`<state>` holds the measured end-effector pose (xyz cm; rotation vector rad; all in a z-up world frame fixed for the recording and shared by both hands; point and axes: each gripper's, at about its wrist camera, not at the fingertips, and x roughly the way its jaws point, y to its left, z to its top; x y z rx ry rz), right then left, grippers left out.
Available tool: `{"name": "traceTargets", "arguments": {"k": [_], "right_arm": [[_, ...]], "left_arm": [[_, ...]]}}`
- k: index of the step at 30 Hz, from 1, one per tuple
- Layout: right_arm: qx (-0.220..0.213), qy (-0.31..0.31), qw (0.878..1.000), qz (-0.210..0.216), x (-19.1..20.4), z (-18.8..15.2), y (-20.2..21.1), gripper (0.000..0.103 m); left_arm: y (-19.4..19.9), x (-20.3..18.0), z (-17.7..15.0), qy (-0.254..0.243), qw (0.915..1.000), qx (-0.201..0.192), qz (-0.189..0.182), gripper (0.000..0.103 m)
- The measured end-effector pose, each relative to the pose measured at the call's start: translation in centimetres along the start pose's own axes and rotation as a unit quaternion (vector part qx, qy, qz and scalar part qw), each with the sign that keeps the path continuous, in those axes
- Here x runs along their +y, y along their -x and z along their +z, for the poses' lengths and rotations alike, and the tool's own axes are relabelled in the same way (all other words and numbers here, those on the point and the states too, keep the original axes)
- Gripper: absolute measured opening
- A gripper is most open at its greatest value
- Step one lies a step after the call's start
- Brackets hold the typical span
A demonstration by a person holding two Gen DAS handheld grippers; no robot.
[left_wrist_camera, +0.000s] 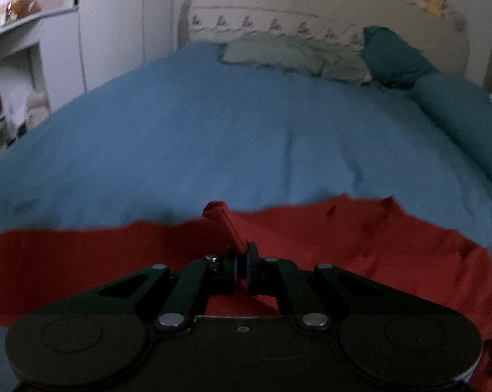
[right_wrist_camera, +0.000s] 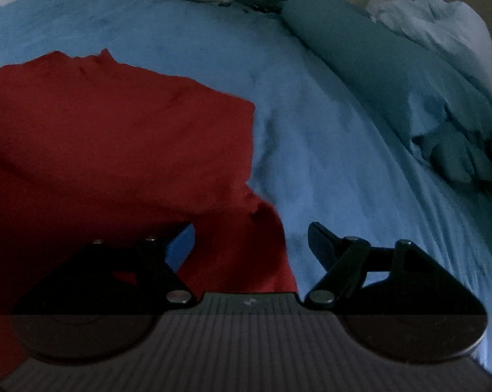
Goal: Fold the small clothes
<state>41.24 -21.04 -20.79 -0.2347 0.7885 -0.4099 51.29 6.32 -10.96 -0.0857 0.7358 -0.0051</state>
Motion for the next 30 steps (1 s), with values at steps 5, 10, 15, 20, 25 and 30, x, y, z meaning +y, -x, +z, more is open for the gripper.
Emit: {"name": "traceTargets", "arguments": {"k": [5,10,15,20,25,30], "right_arm": [[0.015,-0.014,1.000,-0.023,-2.7,1.3,-2.7,0.092],[0.037,-0.058,0.997,0.038,-6.7,0.1,-3.6,0.094],[0.067,-0.088,0.988,0.104,-9.3,0.6,-2.9,0.094],[0.015,-0.081,0.977,0.199,-6.5,2.7,1.1,0.095],[0.024,-0.120,0.971,0.204,-2.4,3.4,-2.5,0.094],[0.039,-0.126,0.975,0.180,-3.4,2.0,-3.7,0.093]], "left_arm": [[-1.6,0.7,-1.9,0.019,0.9996,0.018,-0.010,0.005],[-3.3,0.9,-3.1,0.016,0.9982,0.056,-0.015,0.015],[0.0,2.7,-3.1,0.002,0.9981,0.050,0.035,0.039],[2.1,2.6,-2.1,-0.033,0.9989,0.022,0.027,0.052],[-1.2,0.5,-1.0,-0.031,0.9991,0.028,-0.003,0.054],[-2.7,-0.2,-1.3,-0.039,0.9982,0.038,-0.024,0.054]]}}
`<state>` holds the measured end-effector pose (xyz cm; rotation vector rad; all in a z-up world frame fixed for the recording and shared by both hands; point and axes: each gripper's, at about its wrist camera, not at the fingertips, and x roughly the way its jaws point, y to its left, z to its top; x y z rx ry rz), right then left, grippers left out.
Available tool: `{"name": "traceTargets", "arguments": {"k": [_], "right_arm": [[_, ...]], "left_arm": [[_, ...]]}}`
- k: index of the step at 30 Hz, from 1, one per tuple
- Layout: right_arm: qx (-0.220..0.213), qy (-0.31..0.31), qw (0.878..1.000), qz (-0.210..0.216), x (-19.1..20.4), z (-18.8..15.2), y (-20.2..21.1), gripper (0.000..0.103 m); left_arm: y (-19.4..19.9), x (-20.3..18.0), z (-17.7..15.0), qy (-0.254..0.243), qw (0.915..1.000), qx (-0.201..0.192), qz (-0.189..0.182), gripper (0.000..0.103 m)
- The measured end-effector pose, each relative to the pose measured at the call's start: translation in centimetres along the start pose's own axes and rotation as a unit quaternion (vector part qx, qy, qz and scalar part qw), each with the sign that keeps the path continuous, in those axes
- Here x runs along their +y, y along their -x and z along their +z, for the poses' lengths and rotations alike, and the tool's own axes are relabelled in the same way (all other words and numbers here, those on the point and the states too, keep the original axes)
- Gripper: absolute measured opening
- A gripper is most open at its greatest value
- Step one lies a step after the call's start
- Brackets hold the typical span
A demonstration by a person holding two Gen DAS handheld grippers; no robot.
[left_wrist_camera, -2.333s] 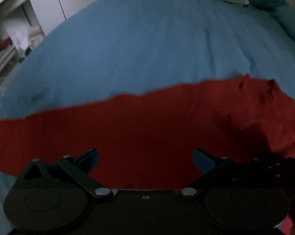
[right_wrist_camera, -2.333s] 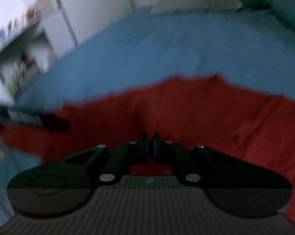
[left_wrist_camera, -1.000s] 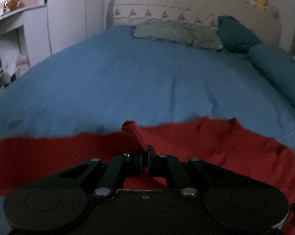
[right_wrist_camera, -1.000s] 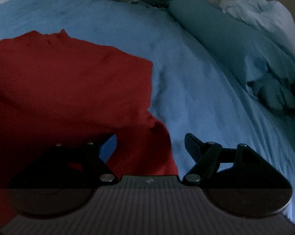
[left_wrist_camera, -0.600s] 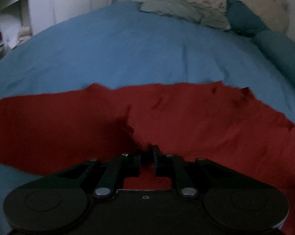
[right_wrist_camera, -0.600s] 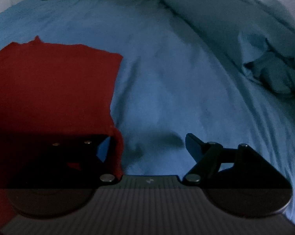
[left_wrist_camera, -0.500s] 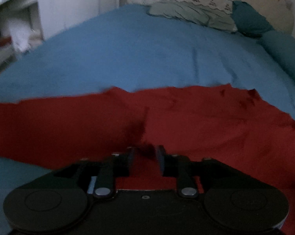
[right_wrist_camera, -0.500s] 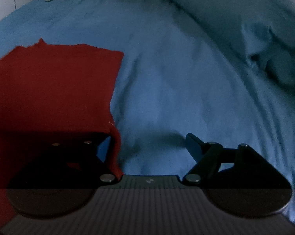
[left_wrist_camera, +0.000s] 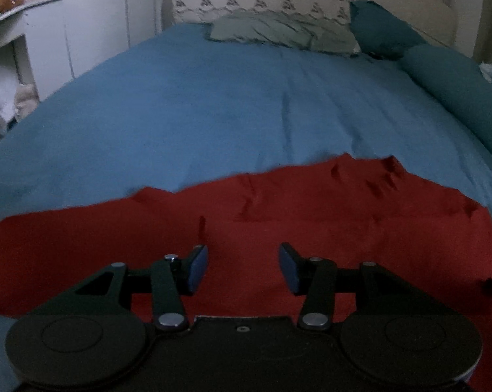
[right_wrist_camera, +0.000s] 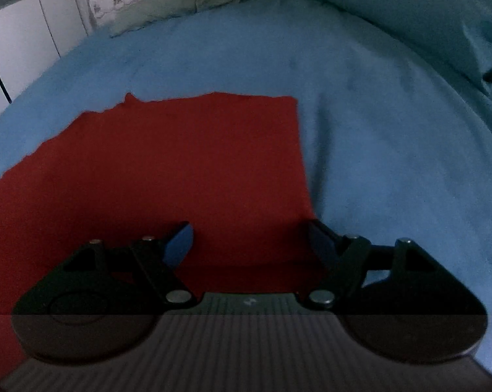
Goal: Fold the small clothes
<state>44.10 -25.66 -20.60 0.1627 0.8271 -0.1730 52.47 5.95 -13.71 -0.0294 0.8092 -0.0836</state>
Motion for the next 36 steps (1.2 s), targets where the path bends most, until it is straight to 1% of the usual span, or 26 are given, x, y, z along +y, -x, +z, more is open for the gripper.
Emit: {"name": "traceTargets", "arguments": {"k": [1,2,4,6,8,9,11,12,13,16,17,19,21,24,25,27,29,30,33,35,36], "right_arm": [[0.009,0.011,1.000,-0.006,0.5,0.8,0.1,0.093],[0.003,0.016,1.000,0.000,0.8,1.7,0.4,0.094],[-0.022,0.018,0.999,0.024,1.4,3.5,0.5,0.095],[-0.030,0.015,0.999,0.032,1.6,5.4,-0.9,0.095],[-0.032,0.002,0.999,0.043,1.7,7.2,-3.6,0.095],[-0.029,-0.003,0.999,0.034,1.6,8.0,-5.2,0.095],[-0.018,-0.014,1.000,-0.001,1.3,8.7,-7.8,0.095],[-0.015,-0.025,1.000,-0.001,0.6,9.0,-8.7,0.099],[-0.021,-0.035,0.999,0.007,0.1,9.1,-9.1,0.100],[-0.010,-0.017,1.000,0.000,0.6,9.7,-9.1,0.100],[-0.008,-0.007,1.000,0.001,0.9,9.8,-8.5,0.099],[-0.020,0.006,1.000,0.020,1.2,10.2,-6.3,0.098],[-0.041,0.015,0.999,0.034,1.9,10.5,-2.8,0.099],[-0.063,0.017,0.996,0.053,4.3,11.1,2.5,0.102],[-0.066,0.021,0.996,0.061,5.3,11.2,4.1,0.103],[-0.074,0.039,0.994,0.068,7.7,11.3,7.0,0.103],[-0.086,0.059,0.991,0.080,10.2,11.0,9.6,0.103],[-0.089,0.074,0.989,0.091,11.6,10.7,10.7,0.103],[-0.080,0.096,0.987,0.101,15.5,9.4,12.3,0.103],[-0.072,0.096,0.986,0.113,18.0,8.3,12.8,0.103],[-0.068,0.092,0.986,0.119,19.2,8.1,12.8,0.103]], "left_arm": [[-0.4,0.0,-0.2,-0.001,1.0000,0.007,-0.003,0.054],[-0.8,-0.1,-0.3,-0.003,0.9999,0.012,-0.005,0.054],[-1.8,-0.2,-0.9,-0.011,0.9994,0.034,0.001,0.054],[-2.6,-0.1,-1.5,-0.009,0.9986,0.052,0.002,0.054],[-2.8,-0.1,-2.0,-0.012,0.9986,0.051,0.003,0.054],[-2.8,-0.2,-2.0,-0.016,0.9985,0.053,0.005,0.054],[-2.9,-0.3,-2.0,-0.020,0.9983,0.054,0.006,0.054],[-2.8,-0.2,-2.0,-0.021,0.9983,0.055,0.006,0.054],[-2.8,-0.1,-2.0,-0.021,0.9983,0.055,0.005,0.054],[-2.1,0.2,-1.6,-0.013,0.9984,0.054,0.002,0.054],[-1.6,0.3,-1.4,-0.009,0.9986,0.052,0.002,0.054],[0.1,0.7,-0.8,0.000,0.9991,0.041,0.010,0.055],[2.3,1.4,-0.1,0.014,0.9993,0.030,0.015,0.058],[6.2,2.9,0.8,0.035,0.9991,0.006,0.025,0.061],[7.6,3.6,1.1,0.040,0.9987,0.000,0.032,0.066],[10.2,5.2,1.4,0.053,0.9974,-0.014,0.048,0.090],[12.6,7.5,1.5,0.072,0.9947,-0.030,0.067,0.100],[13.5,8.5,1.4,0.079,0.9934,-0.034,0.075,0.101],[15.1,12.4,0.7,0.110,0.9874,-0.031,0.110,0.101],[15.4,15.4,-0.1,0.137,0.9814,-0.029,0.132,0.100],[15.5,17.4,-0.6,0.156,0.9766,-0.029,0.145,0.100]]}}
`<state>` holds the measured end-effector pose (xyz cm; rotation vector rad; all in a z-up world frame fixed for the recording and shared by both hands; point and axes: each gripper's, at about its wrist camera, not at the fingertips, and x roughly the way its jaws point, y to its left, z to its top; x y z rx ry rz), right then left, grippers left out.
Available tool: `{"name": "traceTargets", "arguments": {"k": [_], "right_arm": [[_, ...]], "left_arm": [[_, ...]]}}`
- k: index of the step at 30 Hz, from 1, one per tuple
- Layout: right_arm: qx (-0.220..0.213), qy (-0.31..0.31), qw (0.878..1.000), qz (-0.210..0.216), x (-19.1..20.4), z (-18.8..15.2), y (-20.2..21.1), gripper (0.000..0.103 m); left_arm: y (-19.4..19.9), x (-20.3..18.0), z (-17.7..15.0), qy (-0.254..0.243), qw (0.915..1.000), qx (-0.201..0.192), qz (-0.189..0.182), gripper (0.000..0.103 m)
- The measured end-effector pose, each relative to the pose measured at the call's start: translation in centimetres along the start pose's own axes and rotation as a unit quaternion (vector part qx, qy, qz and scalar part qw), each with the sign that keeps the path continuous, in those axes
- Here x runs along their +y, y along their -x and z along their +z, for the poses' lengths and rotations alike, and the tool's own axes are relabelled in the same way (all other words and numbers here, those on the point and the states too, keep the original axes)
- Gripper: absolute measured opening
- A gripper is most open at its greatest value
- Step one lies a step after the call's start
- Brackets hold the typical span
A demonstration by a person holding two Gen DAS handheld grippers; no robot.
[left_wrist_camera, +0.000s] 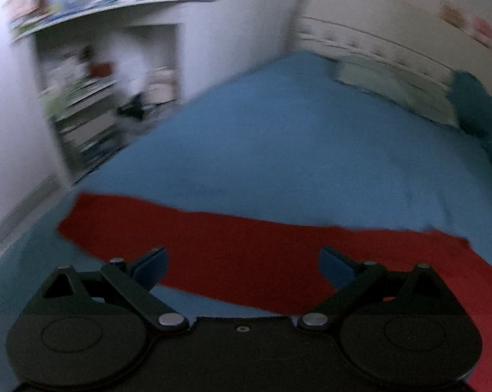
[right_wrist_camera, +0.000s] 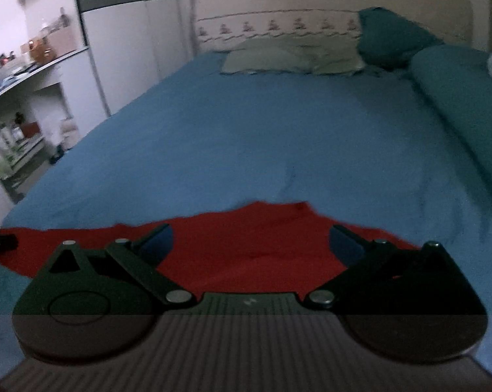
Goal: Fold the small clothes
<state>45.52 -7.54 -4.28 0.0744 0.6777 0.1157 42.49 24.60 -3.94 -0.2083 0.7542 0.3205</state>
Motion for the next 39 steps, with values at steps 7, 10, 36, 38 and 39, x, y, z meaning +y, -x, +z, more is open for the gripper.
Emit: {"name": "traceTargets", "arguments": {"k": [7,10,36,38,39], "right_arm": [[0.028,-0.006,1.000,0.005,6.2,-2.3,-3.5,0.103],[0.034,0.006,0.999,0.007,7.9,-2.9,-4.4,0.103],[0.012,-0.032,0.999,-0.026,4.3,-4.6,-5.0,0.103],[0.006,-0.046,0.998,-0.034,2.7,-4.3,-4.4,0.103],[0.002,-0.054,0.998,-0.037,2.0,-4.2,-4.1,0.103]], "left_arm": [[-5.4,11.0,-0.2,0.112,0.9922,0.005,0.054,0.082],[-8.2,13.9,-0.1,0.148,0.9863,0.010,0.071,0.063],[-7.8,7.1,4.6,0.083,0.9901,-0.076,0.084,0.006],[-6.1,3.3,4.9,0.050,0.9936,-0.091,0.045,0.006],[-5.2,0.8,5.0,0.028,0.9943,-0.100,0.025,0.006]]}}
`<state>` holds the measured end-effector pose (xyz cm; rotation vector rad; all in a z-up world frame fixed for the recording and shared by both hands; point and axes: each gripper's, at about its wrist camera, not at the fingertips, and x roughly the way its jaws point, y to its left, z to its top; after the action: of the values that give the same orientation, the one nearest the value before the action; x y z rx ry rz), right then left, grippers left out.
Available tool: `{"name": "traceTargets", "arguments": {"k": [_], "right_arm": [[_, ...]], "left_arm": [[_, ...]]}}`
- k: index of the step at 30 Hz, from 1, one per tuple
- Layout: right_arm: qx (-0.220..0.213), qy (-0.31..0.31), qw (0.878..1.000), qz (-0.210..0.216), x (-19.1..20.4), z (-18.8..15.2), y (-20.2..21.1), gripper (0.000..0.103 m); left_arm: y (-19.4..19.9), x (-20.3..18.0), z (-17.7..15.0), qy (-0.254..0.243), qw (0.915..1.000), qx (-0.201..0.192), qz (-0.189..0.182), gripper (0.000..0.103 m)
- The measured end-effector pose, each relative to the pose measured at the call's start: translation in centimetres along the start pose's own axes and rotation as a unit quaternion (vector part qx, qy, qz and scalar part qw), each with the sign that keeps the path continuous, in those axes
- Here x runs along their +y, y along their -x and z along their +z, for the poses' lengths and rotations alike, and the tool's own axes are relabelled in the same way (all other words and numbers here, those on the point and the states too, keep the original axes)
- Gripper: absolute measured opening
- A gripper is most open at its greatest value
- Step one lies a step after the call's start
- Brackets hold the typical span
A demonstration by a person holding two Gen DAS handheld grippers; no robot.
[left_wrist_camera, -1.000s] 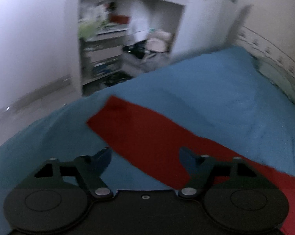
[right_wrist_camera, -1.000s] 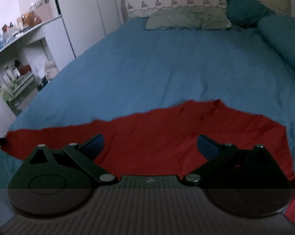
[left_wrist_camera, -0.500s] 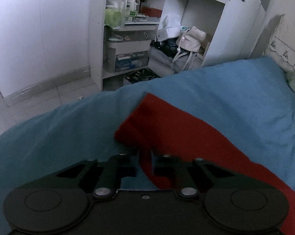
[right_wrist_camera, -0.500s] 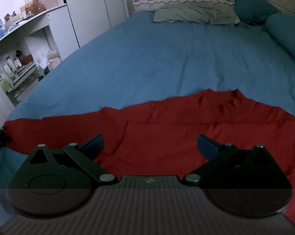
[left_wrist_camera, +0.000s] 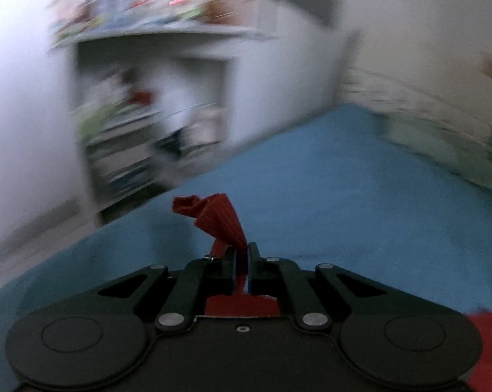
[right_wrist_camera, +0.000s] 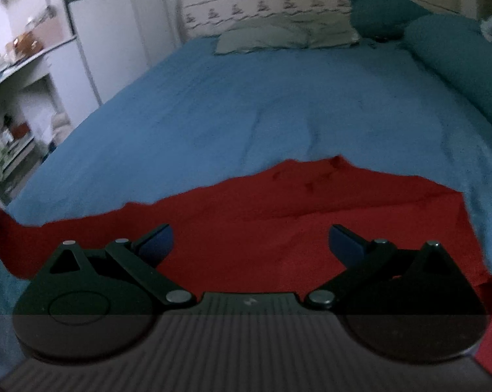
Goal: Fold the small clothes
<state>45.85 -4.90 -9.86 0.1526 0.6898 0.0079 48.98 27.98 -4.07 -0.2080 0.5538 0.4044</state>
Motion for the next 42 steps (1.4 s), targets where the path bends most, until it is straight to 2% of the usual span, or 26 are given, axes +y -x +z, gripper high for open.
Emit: {"name": "traceTargets", "arguments": {"k": [4,7,9,13,18,22,24,25,27,29,31,33,37,39,40,42], "right_arm": [[-0.012,-0.043,0.999,-0.018,-4.2,0.5,1.5,0.103],[-0.020,-0.067,0.997,-0.038,-8.0,0.6,2.8,0.103],[-0.024,-0.074,0.996,-0.051,-10.2,0.6,3.6,0.103],[-0.021,-0.089,0.993,-0.069,-15.2,0.1,4.7,0.103],[0.010,-0.099,0.993,-0.066,-20.0,-1.4,4.4,0.103],[0.027,-0.099,0.993,-0.052,-21.5,-2.7,3.7,0.103],[0.032,-0.099,0.994,-0.044,-21.6,-3.1,3.5,0.103],[0.034,-0.099,0.994,-0.041,-21.6,-3.1,3.3,0.103],[0.035,-0.099,0.994,-0.030,-21.4,-2.9,3.1,0.103],[0.034,-0.099,0.994,-0.018,-21.0,-2.4,3.0,0.103],[0.035,-0.096,0.995,-0.004,-20.3,-1.7,2.6,0.103],[0.044,-0.086,0.995,0.007,-19.2,-1.1,1.8,0.103],[0.063,-0.069,0.995,0.027,-16.3,-0.9,-0.6,0.103],[0.070,-0.062,0.995,0.031,-14.6,-1.3,-2.2,0.102],[0.075,-0.061,0.995,0.032,-13.9,-1.6,-3.0,0.099],[0.086,-0.056,0.994,0.024,-12.5,-2.1,-4.7,0.083]], "left_arm": [[3.2,-10.1,-0.9,-0.059,0.9927,-0.017,-0.104,0.006],[4.6,-17.9,-3.5,-0.093,0.9800,-0.005,-0.176,0.006],[5.2,-23.2,-6.3,-0.119,0.9687,0.017,-0.218,0.006],[5.2,-30.2,-12.7,-0.163,0.9504,0.073,-0.254,0.006],[4.1,-34.0,-19.6,-0.225,0.9329,0.130,-0.250,0.006],[4.1,-34.3,-21.9,-0.250,0.9284,0.132,-0.241,0.006],[4.3,-33.9,-21.6,-0.257,0.9265,0.128,-0.243,0.014],[4.5,-33.7,-21.5,-0.257,0.9261,0.125,-0.247,0.020],[5.1,-33.2,-21.0,-0.261,0.9243,0.116,-0.253,0.056],[5.8,-32.6,-20.1,-0.270,0.9262,0.100,-0.243,0.067],[5.9,-31.1,-18.7,-0.272,0.9293,0.093,-0.232,0.067],[5.8,-28.8,-17.4,-0.268,0.9368,0.088,-0.207,0.069],[4.3,-23.4,-15.4,-0.263,0.9527,0.071,-0.134,0.071],[3.2,-21.2,-14.9,-0.251,0.9591,0.072,-0.109,0.071],[2.6,-20.0,-14.7,-0.243,0.9623,0.074,-0.096,0.071],[1.3,-17.8,-14.7,-0.233,0.9667,0.082,-0.068,0.071]]}}
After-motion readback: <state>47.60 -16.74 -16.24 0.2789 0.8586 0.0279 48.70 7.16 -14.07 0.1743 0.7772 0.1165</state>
